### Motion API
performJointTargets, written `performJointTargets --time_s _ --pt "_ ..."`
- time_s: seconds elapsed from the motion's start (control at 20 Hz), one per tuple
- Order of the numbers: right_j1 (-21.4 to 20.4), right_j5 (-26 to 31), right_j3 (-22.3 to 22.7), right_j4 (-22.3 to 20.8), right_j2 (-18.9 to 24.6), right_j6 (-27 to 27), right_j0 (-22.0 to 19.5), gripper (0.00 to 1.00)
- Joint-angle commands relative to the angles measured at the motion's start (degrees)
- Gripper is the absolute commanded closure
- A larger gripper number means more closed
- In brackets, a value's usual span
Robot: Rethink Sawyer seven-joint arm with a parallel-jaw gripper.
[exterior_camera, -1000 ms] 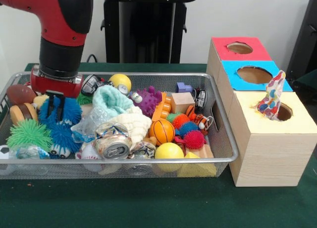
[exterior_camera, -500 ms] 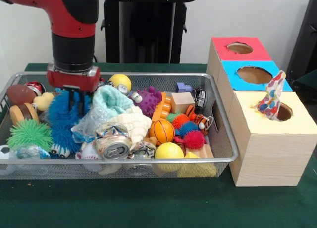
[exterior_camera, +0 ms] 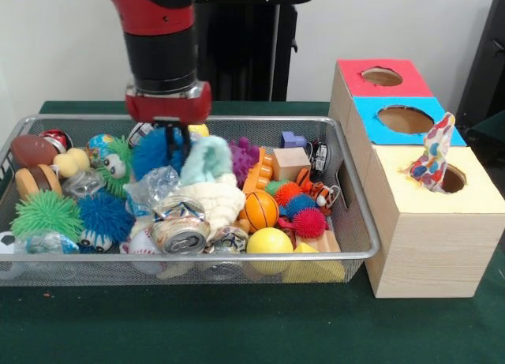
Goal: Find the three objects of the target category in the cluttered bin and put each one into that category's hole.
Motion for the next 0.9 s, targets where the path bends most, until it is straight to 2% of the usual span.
performJointTargets --time_s 0.05,0.3,0.45,0.7,0.9 --pt "-3.94 9.35 7.94 7.56 6.06 11.54 3.95 1.00" --pt "-7.53 12.82 8.36 11.37 3.54 13.29 7.70 1.00" --pt "-7.83 13.16 7.95 12.99 2.42 13.81 9.51 1.00" --pt "-5.42 10.39 7.00 13.75 1.10 12.73 11.30 1.00" --pt "-2.96 8.35 5.51 11.87 -0.69 10.46 12.09 1.00"
